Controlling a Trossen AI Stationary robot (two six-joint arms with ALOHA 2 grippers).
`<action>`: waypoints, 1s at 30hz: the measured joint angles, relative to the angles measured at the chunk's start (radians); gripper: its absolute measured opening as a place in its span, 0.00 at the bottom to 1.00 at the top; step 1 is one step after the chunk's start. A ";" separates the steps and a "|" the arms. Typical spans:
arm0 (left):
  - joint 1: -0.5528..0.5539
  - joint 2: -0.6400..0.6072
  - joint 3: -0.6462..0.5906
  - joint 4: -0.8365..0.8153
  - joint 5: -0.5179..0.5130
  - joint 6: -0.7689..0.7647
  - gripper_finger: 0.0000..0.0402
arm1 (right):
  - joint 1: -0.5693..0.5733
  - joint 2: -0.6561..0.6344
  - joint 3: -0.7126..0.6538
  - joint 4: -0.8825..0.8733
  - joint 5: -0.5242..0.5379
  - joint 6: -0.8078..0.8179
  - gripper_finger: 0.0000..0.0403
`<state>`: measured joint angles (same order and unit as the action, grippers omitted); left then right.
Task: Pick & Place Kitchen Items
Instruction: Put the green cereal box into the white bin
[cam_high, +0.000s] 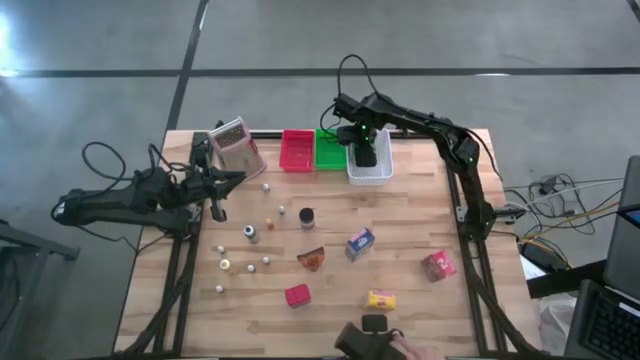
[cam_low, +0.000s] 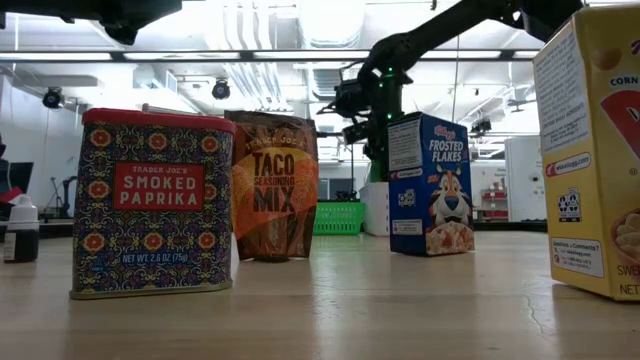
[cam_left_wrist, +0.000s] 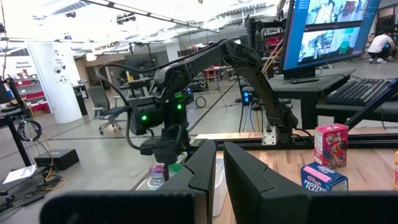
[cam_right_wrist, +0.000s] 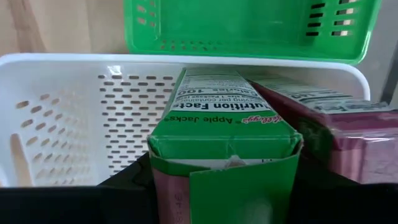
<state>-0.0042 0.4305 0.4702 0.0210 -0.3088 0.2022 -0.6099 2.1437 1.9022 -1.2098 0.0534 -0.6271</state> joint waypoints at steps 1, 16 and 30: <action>0.000 0.000 0.000 0.000 0.000 0.000 0.10 | -0.002 0.001 0.000 0.001 0.000 -0.004 0.45; 0.000 0.000 0.000 0.000 0.000 0.000 0.10 | -0.002 0.005 0.000 0.021 0.001 -0.008 0.55; 0.000 0.000 0.000 0.000 0.000 0.000 0.10 | -0.001 -0.060 0.002 0.017 0.003 -0.005 0.57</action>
<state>-0.0044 0.4305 0.4702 0.0210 -0.3089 0.2022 -0.6111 2.0835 1.9038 -1.1927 0.0563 -0.6321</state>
